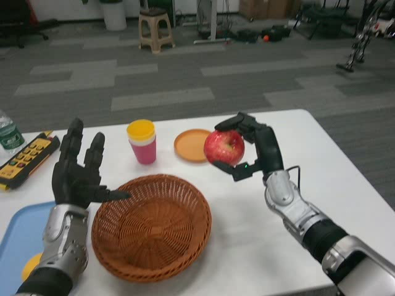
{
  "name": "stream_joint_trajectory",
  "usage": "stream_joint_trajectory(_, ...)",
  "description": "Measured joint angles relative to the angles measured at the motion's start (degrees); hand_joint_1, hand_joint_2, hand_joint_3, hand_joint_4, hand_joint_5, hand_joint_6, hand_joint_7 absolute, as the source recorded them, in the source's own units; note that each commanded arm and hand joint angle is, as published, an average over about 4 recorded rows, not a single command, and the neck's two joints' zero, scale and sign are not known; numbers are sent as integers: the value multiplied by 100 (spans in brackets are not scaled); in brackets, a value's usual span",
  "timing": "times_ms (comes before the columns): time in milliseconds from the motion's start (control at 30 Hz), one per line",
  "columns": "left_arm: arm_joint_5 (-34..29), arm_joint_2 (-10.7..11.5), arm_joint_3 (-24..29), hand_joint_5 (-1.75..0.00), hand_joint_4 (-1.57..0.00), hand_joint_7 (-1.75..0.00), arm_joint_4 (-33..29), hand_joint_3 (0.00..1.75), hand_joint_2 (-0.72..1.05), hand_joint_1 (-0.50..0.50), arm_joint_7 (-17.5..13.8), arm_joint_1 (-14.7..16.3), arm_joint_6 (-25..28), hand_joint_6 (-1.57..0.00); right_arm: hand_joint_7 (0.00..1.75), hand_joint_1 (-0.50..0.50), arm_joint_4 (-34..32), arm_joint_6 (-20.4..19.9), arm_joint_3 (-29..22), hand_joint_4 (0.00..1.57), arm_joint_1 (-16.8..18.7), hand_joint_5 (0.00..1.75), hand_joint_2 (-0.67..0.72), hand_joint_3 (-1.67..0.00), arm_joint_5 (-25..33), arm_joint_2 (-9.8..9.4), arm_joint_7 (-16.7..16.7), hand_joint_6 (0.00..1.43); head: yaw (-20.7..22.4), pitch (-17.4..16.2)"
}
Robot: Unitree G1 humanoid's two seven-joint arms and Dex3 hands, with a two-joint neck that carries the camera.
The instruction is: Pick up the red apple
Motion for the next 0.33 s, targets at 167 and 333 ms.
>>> stream_joint_trajectory(167,0,0,0,-31,0,-21,-23,0,-10,-41,-1,44,0,0,140,-46,0,-1,20,131,0,107,-54,-159,0,0,-3,137,-31,-54)
stream_joint_trajectory(333,0,-1,0,-31,0,-21,-23,0,-10,-41,-1,55,0,0,140,-46,0,-2,20,131,0,107,-54,-159,1,0,-6,135,-59,-62)
